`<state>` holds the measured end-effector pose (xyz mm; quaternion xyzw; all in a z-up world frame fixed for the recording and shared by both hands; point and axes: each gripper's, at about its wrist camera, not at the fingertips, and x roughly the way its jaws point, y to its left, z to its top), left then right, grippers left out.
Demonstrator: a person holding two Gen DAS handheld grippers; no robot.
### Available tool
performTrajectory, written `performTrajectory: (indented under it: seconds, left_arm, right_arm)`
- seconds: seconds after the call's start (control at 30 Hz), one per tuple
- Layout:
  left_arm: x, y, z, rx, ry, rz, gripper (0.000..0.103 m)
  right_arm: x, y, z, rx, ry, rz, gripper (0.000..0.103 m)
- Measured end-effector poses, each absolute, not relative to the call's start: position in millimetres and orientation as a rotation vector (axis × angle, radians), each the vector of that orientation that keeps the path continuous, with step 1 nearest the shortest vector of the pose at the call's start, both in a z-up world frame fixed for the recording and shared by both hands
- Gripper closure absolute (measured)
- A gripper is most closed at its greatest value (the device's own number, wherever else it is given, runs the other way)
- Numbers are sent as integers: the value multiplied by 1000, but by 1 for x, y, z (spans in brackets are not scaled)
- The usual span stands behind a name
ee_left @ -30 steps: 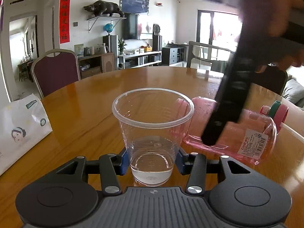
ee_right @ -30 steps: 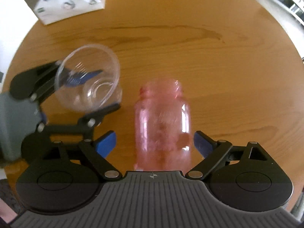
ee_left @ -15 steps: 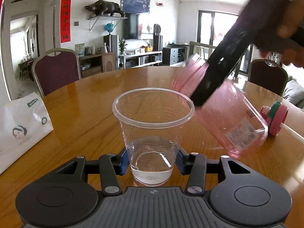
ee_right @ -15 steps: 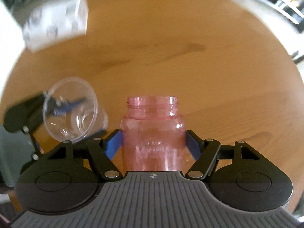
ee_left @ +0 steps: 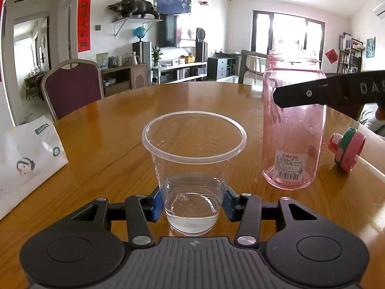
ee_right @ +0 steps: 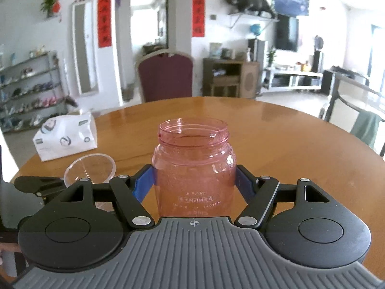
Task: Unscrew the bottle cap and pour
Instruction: 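Lower the bottle onto the table with the right tool and open it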
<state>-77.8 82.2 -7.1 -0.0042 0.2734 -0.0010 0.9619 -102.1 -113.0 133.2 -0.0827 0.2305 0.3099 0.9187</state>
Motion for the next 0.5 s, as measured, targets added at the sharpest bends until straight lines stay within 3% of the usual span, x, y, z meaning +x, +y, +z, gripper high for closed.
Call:
performTrajectory:
  seconds: [0.5]
  left_arm:
    - [-79,83,-6,0,567,-6,56]
  right_arm:
    - [-122,-127,116,-167,404,553,29]
